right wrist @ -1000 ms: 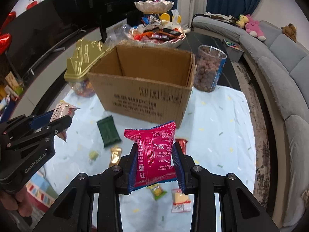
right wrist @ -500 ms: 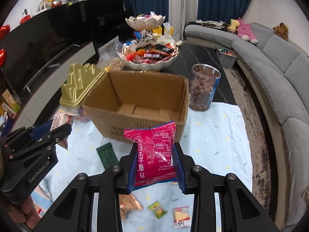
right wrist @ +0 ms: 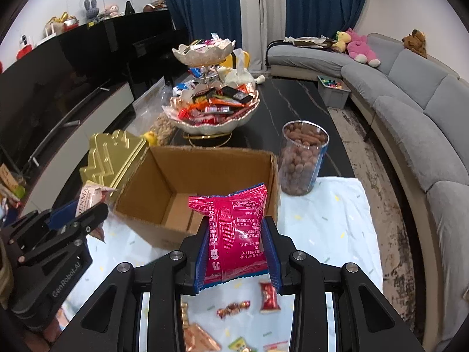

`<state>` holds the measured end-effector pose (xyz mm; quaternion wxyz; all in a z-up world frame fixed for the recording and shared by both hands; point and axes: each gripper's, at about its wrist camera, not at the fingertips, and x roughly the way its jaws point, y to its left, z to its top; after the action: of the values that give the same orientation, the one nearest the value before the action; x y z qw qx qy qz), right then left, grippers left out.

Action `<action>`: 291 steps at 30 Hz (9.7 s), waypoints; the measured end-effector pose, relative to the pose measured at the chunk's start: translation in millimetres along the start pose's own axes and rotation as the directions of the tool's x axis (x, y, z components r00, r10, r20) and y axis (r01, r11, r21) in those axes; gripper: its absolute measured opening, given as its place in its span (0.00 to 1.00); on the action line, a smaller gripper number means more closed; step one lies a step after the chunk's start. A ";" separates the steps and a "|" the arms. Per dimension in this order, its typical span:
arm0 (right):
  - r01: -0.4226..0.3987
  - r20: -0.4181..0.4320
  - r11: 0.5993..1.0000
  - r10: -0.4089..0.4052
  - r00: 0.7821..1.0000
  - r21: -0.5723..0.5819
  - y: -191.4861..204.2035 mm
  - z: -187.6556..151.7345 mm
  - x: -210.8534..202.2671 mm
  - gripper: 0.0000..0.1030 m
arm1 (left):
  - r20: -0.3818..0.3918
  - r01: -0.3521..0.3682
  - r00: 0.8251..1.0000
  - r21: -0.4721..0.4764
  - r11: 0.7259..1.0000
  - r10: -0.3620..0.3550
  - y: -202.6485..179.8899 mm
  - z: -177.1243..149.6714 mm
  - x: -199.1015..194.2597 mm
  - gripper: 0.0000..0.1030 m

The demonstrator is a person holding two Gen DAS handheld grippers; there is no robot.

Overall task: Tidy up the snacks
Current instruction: 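Lift both packets and carry them over the open cardboard box, then open both tools to drop the packets into the box, then withdraw both tools from the box back toward the remaining snacks, then grasp the gold biscuit packet with the left tool while the right tool grasps the cheese-slice packet, then lift both held packets toward the cardboard box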

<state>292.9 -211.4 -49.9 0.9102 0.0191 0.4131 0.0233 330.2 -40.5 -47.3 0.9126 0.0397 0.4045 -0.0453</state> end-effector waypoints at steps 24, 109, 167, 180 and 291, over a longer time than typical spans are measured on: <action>0.025 -0.025 1.000 -0.025 0.999 -0.003 10.8 42.0 58.0 0.34 | -0.010 0.007 1.000 0.016 1.000 -0.007 4.6 42.6 62.0 0.29; 0.133 0.038 0.990 -0.135 0.990 0.039 -23.2 -26.8 -37.0 0.81 | 0.023 -0.085 0.996 0.022 0.996 0.085 -10.5 -36.9 -30.5 0.86; 0.133 0.105 0.990 -0.127 0.986 -0.047 -46.4 -207.5 -33.5 0.81 | -0.024 0.121 0.993 0.259 0.958 -0.119 -78.6 -215.9 -1.5 0.86; 0.135 0.016 0.987 -0.134 0.991 -0.085 -49.6 -225.9 -1.8 0.81 | -0.072 0.130 0.991 0.260 0.957 -0.115 -76.4 -230.4 24.8 0.76; 0.022 0.023 0.995 -0.020 1.000 -0.093 -15.0 -159.7 -8.4 0.32 | -0.012 0.086 0.996 0.032 0.996 -0.086 -24.3 -161.9 1.5 0.41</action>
<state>167.6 -224.4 -149.6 0.9147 -0.0275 0.4018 0.0326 209.5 -47.0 -157.7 0.9069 0.0374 0.4097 -0.0910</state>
